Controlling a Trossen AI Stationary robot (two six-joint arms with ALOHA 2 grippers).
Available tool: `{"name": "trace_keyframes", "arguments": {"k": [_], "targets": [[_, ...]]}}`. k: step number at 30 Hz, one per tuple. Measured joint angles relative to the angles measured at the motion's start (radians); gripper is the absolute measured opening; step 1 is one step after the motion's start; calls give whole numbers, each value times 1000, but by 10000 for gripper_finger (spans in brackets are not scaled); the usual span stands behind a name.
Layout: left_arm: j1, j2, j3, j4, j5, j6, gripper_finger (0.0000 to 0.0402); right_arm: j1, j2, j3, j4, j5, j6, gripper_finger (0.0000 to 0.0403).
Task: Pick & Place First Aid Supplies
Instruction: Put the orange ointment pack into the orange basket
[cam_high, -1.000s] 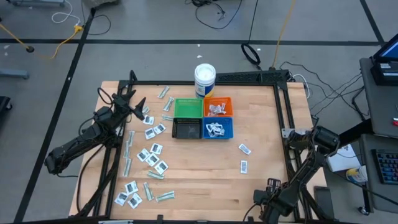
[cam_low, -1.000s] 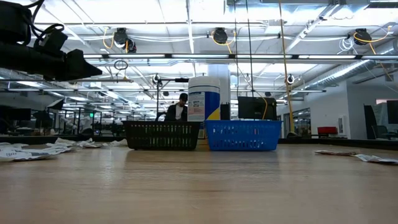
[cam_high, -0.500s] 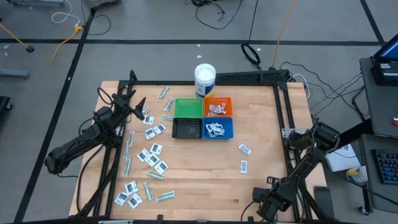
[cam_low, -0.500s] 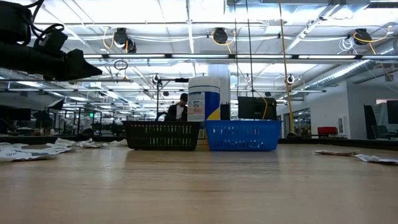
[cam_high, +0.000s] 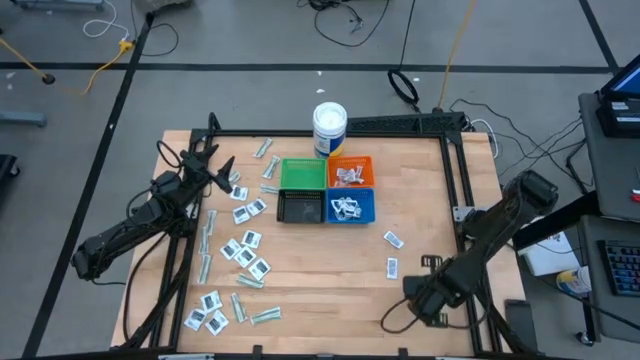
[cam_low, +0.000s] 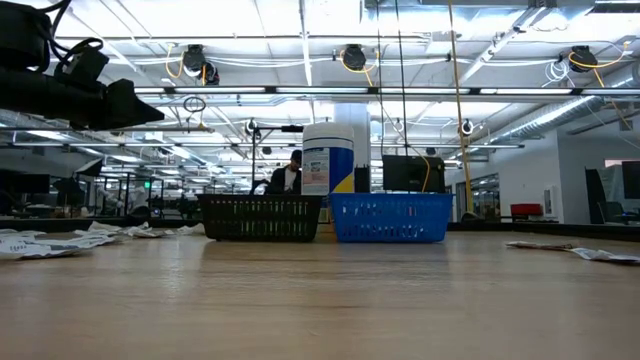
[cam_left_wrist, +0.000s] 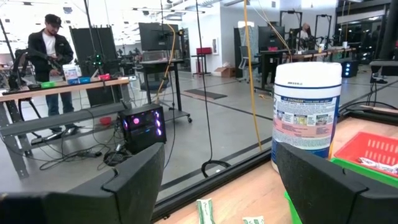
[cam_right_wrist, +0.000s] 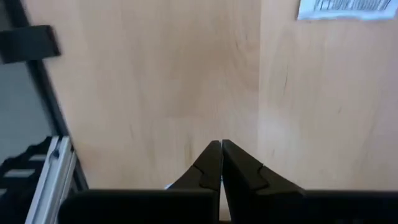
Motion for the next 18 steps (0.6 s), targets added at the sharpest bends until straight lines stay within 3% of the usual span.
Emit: {"name": "trace_keyframes", "arguments": {"k": [9,18], "targets": [[0,0,0,0,0,0,308,-79,-96,0,-187,-3,-203,0],[0,0,0,0,0,0,308,-302,-132,1,-232,6,-410,0]]}}
